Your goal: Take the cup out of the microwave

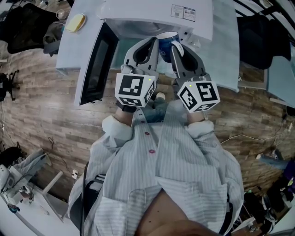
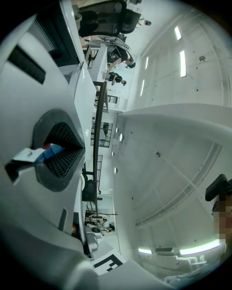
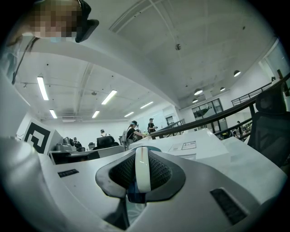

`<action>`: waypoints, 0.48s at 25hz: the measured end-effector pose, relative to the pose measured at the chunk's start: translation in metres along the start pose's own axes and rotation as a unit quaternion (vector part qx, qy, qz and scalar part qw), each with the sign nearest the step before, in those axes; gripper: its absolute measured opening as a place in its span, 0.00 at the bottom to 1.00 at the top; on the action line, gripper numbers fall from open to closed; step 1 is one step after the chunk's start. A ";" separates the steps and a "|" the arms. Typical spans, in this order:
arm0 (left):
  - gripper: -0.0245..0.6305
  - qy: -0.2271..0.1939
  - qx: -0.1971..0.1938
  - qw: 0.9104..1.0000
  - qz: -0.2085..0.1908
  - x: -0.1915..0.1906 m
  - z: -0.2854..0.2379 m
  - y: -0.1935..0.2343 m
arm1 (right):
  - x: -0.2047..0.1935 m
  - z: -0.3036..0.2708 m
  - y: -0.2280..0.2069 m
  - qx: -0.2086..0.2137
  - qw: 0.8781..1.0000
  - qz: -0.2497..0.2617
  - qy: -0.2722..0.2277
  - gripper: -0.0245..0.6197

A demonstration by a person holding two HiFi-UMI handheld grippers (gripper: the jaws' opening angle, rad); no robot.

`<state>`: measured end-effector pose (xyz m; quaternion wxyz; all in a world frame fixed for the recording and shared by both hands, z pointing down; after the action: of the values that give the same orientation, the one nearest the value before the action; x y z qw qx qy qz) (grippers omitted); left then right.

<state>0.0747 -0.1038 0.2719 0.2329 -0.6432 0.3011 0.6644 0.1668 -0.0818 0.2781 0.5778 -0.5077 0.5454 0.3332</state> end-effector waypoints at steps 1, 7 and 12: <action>0.05 0.000 0.000 1.000 0.000 0.000 0.000 0.000 | 0.000 -0.001 -0.001 0.000 1.000 -0.001 0.000 0.15; 0.05 0.000 0.002 1.000 -0.002 -0.001 -0.001 0.002 | -0.002 -0.003 -0.001 0.001 1.000 -0.003 0.003 0.15; 0.05 0.001 0.002 1.000 -0.003 -0.001 -0.002 0.004 | -0.003 -0.005 0.000 0.003 1.000 -0.004 0.004 0.15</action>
<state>0.0736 -0.1078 0.2734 0.2359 -0.6442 0.3009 0.6624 0.1651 -0.0862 0.2820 0.5782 -0.5094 0.5470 0.3271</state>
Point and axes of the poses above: the fingertips, and each gripper's own axes: z backward along the fingers, y to its left, x out of its top, the point moved 3 cm from there along z, backward along the fingers, and after that the axes turned 9 degrees about -x, right-handed, at the moved point
